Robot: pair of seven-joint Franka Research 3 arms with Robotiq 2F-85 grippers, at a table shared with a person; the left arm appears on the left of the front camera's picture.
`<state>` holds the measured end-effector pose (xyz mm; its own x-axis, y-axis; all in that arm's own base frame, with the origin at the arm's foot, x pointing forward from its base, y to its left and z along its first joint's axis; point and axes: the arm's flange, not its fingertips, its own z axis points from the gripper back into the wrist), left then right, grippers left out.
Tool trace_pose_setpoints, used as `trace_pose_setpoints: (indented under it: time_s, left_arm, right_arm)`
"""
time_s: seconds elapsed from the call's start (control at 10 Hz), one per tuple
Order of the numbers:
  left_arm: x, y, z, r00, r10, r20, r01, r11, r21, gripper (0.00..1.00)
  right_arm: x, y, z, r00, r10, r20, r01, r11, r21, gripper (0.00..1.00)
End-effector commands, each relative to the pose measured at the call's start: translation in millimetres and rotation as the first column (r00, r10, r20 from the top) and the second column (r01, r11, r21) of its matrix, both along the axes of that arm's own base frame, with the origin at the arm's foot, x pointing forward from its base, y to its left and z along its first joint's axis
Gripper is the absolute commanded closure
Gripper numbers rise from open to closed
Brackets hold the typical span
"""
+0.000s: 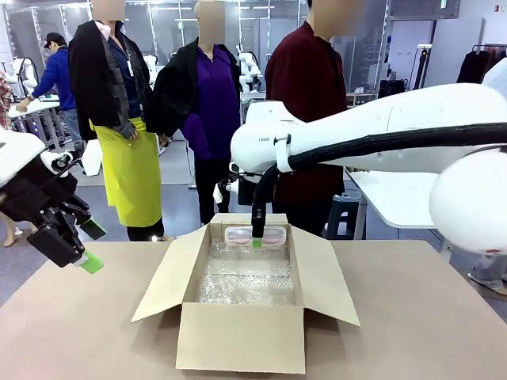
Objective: Pack the glasses set securely to prepare it for shipping.
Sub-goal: Place the Glasses case inside the Package Box.
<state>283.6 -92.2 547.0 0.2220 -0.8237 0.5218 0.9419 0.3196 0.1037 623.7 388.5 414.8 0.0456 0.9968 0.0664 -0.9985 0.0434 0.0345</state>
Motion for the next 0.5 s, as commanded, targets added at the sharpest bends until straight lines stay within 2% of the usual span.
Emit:
trace_pose_setpoints:
  time_s: [0.0, 0.3, 0.4]
  left_arm:
    - [1, 2, 0, 1.000, -0.014, 0.008, 0.014, 1.000, 0.006, 0.00]
    - [1, 2, 0, 1.000, -0.014, 0.008, 0.014, 1.000, 0.006, 0.00]
    - [1, 2, 0, 1.000, -0.014, 0.008, 0.014, 1.000, 0.006, 0.00]
  right_arm:
    - [19, 10, -3, 0.999, -0.028, -0.015, 0.028, 1.000, 0.010, 0.92]
    - [37, 15, -58, 0.999, -0.040, -0.030, 0.039, 0.999, -0.009, 0.92]
    - [40, 15, -64, 0.999, -0.031, -0.036, 0.031, 0.999, -0.008, 0.92]
